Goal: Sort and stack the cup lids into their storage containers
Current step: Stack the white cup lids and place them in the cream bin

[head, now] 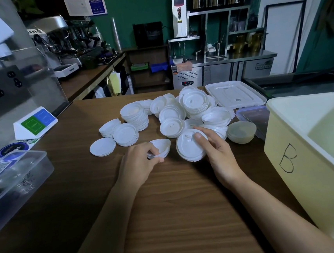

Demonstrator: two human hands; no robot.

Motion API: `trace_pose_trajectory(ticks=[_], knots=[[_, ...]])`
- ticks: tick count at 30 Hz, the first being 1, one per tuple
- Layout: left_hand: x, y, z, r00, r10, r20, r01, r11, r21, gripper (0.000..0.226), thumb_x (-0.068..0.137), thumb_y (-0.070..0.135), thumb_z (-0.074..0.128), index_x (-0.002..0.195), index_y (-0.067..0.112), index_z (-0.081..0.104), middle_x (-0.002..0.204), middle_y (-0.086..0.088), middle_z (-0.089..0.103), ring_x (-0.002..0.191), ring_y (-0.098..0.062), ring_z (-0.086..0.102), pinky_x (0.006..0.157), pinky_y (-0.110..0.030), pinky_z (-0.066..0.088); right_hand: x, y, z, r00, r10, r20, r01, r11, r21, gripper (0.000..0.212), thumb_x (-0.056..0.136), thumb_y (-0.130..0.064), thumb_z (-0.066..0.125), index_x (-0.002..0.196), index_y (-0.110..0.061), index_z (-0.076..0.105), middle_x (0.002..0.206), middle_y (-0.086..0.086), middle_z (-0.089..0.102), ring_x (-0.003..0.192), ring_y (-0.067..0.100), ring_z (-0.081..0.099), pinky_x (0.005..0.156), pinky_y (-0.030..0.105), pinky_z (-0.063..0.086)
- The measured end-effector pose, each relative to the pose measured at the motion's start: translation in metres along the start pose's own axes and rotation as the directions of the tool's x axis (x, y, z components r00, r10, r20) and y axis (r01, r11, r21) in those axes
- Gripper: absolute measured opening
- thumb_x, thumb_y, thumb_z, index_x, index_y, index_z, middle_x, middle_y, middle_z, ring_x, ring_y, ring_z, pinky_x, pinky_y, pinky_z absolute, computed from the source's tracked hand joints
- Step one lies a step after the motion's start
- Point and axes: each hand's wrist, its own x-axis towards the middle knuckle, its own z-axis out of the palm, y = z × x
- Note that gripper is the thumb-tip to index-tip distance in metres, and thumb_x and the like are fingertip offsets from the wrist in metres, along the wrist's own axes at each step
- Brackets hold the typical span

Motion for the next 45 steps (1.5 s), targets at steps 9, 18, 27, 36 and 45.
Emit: trace_pose_trajectory(ticks=[9, 18, 27, 36, 45], knots=[[-0.001, 0.020, -0.007, 0.997, -0.078, -0.010, 0.070, 0.933, -0.352, 0.020, 0.085, 0.011, 0.084, 0.099, 0.020, 0.073, 0.095, 0.011, 0.076, 0.092, -0.006, 0.071, 0.086, -0.019, 0.057, -0.001, 0.000, 0.000, 1.000, 0.008, -0.001, -0.008, 1.000, 0.021, 0.021, 0.102, -0.028, 0.068, 0.122, -0.025, 0.075, 0.123, -0.005, 0.076, 0.122, 0.013, 0.069, 0.108, 0.031, 0.050], [-0.003, 0.024, -0.007, 0.995, -0.098, 0.030, 0.102, 0.890, -0.444, 0.022, 0.077, 0.010, 0.091, 0.090, 0.018, 0.075, 0.085, 0.008, 0.076, 0.082, -0.005, 0.071, 0.077, -0.019, 0.057, -0.001, -0.001, -0.001, 1.000, -0.001, -0.001, 0.001, 1.000, -0.009, 0.021, 0.102, -0.029, 0.068, 0.122, -0.028, 0.075, 0.120, -0.016, 0.076, 0.119, 0.005, 0.068, 0.104, 0.024, 0.049], [-0.002, 0.032, -0.011, 0.977, -0.149, -0.155, 0.035, 0.821, -0.569, 0.016, 0.098, 0.014, 0.072, 0.113, 0.018, 0.071, 0.100, 0.012, 0.074, 0.095, -0.002, 0.072, 0.080, -0.015, 0.055, 0.000, 0.000, 0.000, 1.000, -0.010, -0.003, 0.010, 1.000, -0.028, 0.025, 0.100, -0.032, 0.069, 0.124, -0.026, 0.074, 0.122, -0.014, 0.075, 0.119, 0.006, 0.068, 0.103, 0.025, 0.049], [-0.008, 0.045, 0.000, 0.995, -0.022, 0.100, 0.089, 0.665, -0.742, 0.026, 0.101, 0.009, 0.066, 0.124, 0.012, 0.075, 0.123, -0.008, 0.071, 0.114, -0.023, 0.071, 0.091, -0.027, 0.059, -0.002, 0.000, 0.000, 0.996, -0.013, 0.091, 0.022, 0.995, -0.094, 0.040, 0.105, -0.045, 0.059, 0.141, -0.029, 0.066, 0.144, -0.013, 0.066, 0.139, 0.003, 0.055, 0.122, 0.035, 0.039], [-0.011, 0.055, 0.007, 0.997, 0.027, -0.069, -0.069, 0.688, -0.722, 0.024, 0.088, 0.001, 0.078, 0.112, 0.004, 0.079, 0.114, -0.004, 0.076, 0.106, -0.013, 0.073, 0.087, -0.020, 0.056, -0.007, -0.004, 0.002, 0.986, 0.030, 0.163, -0.019, 0.997, -0.069, 0.038, 0.110, -0.041, 0.048, 0.139, -0.022, 0.066, 0.138, -0.003, 0.070, 0.135, 0.014, 0.060, 0.123, 0.047, 0.039]])
